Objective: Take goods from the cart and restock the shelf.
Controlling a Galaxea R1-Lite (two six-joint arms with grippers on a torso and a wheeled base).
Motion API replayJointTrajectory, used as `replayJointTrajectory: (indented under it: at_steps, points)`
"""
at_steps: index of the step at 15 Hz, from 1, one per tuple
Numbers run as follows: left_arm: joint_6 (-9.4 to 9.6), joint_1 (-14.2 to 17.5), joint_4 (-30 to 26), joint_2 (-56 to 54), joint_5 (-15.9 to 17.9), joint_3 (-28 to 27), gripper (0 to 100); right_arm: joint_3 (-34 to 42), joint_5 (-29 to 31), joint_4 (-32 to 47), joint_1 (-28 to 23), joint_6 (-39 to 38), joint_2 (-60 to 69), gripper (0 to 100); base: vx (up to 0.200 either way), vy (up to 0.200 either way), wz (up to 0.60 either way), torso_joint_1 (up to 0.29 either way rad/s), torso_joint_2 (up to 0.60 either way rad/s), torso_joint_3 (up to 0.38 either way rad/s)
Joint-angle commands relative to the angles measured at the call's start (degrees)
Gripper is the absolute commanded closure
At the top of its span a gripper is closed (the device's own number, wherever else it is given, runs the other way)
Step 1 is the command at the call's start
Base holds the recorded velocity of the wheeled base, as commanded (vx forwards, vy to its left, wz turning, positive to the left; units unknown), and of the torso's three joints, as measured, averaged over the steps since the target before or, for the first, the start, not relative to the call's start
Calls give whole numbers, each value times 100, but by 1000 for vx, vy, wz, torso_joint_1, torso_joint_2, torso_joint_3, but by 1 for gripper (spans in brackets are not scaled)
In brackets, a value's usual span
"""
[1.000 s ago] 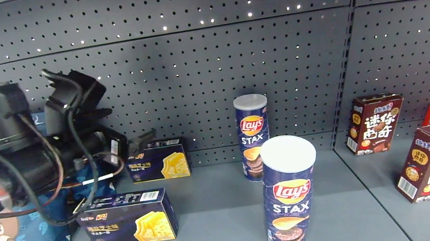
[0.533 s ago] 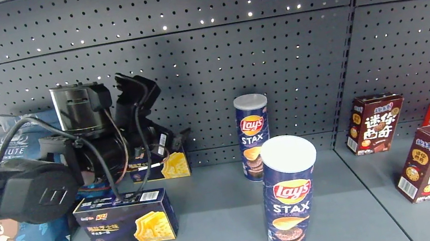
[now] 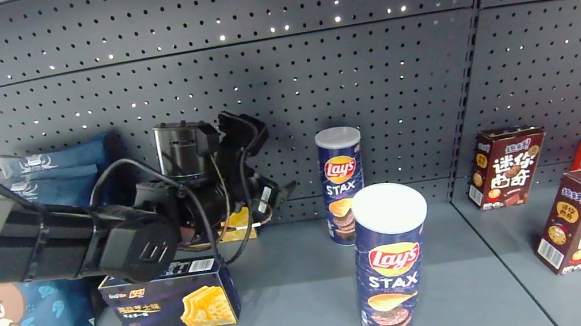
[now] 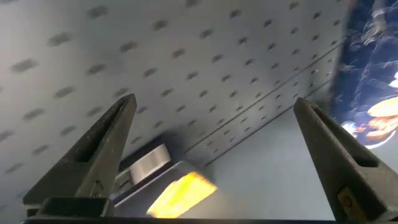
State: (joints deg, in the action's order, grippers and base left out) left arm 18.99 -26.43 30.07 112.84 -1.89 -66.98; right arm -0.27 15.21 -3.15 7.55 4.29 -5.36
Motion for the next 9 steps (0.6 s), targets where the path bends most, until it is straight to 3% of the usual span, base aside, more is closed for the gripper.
replayJointTrajectory:
  at_steps: [1, 3, 9]
  points:
    - [8, -178, -2, 362, -22, -281, 0, 0, -1, -2, 1, 2, -9, 0, 0, 0, 0, 0, 0, 0]
    - [8, -319, -2, 538, -136, -448, 0, 0, -1, -2, 1, 2, -9, 0, 0, 0, 0, 0, 0, 0]
    - [17, -328, 7, 590, -145, -422, 0, 0, 8, -2, 1, 2, -9, 0, 0, 0, 0, 0, 0, 0]
